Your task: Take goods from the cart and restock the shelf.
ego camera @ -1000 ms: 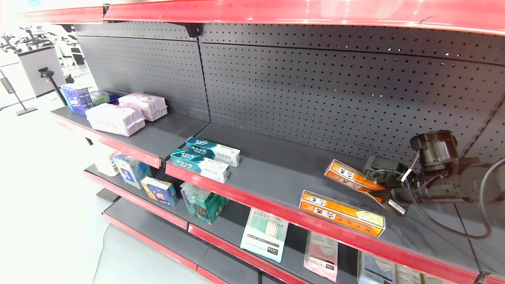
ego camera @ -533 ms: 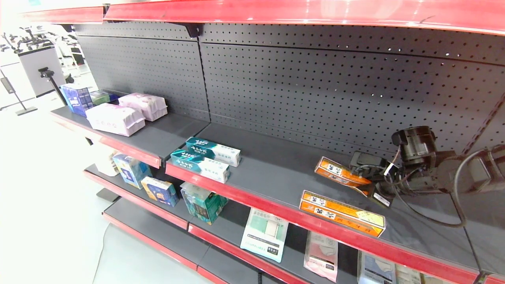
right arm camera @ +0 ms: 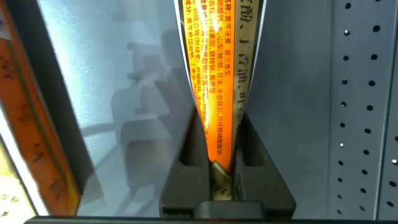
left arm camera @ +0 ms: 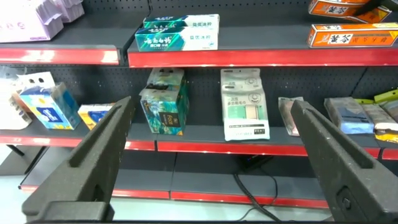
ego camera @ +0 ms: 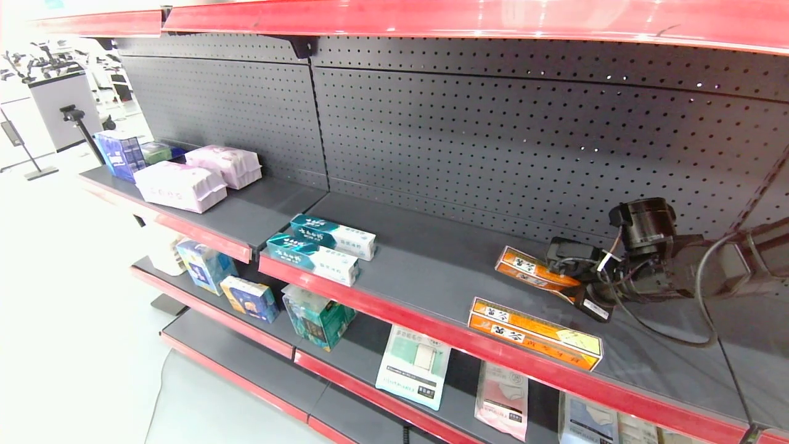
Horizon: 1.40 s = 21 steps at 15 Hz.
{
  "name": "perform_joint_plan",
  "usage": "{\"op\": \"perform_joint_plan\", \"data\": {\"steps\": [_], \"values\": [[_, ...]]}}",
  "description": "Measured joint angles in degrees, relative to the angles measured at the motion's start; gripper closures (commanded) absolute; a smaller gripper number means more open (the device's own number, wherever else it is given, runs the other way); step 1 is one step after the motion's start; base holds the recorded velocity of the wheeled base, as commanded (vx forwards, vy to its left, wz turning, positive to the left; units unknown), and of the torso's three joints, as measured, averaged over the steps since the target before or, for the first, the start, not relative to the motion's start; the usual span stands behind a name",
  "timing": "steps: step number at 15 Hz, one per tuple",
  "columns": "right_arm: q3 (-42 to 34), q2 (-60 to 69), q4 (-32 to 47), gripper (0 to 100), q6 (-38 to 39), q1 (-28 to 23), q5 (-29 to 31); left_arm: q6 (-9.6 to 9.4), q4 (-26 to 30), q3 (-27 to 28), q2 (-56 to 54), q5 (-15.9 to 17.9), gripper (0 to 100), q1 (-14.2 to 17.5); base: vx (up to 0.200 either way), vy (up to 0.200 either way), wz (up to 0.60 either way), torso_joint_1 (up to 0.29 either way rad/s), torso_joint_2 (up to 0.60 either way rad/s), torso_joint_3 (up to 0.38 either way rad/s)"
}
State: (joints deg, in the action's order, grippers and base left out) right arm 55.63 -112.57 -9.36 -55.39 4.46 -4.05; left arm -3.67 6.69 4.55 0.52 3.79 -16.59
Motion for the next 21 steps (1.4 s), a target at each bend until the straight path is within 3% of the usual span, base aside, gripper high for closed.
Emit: {"op": "perform_joint_plan", "data": {"steps": [3,4,16,19,21], "values": [[-0.1,-0.4,0.0,100,-0.1,-0.1,0.0,0.0,0.0,0.0,0.1,0.0,0,0.0,0.0,0.0,0.0,0.0,0.0,0.0],[-0.1,-0.4,0.0,0,-0.1,-0.1,0.0,-0.02,0.0,0.0,0.1,0.0,0,0.0,0.0,0.0,0.0,0.0,0.0,0.0],[-0.2,2.0,-0.6,0,2.3,-1.7,-0.4,0.33,0.1,0.0,0.5,0.0,0,-0.1,0.0,0.0,0.0,0.0,0.0,0.0],[-0.3,3.9,-0.6,0,5.8,-2.5,-2.1,0.39,0.1,-0.1,0.6,0.0,0,-0.1,0.0,0.0,0.0,0.0,0.0,0.0],[-0.5,5.2,-0.5,0,17.1,-2.0,-2.4,0.41,0.1,-0.1,0.6,0.0,0,0.0,0.0,0.0,0.0,0.0,0.0,0.0]]}}
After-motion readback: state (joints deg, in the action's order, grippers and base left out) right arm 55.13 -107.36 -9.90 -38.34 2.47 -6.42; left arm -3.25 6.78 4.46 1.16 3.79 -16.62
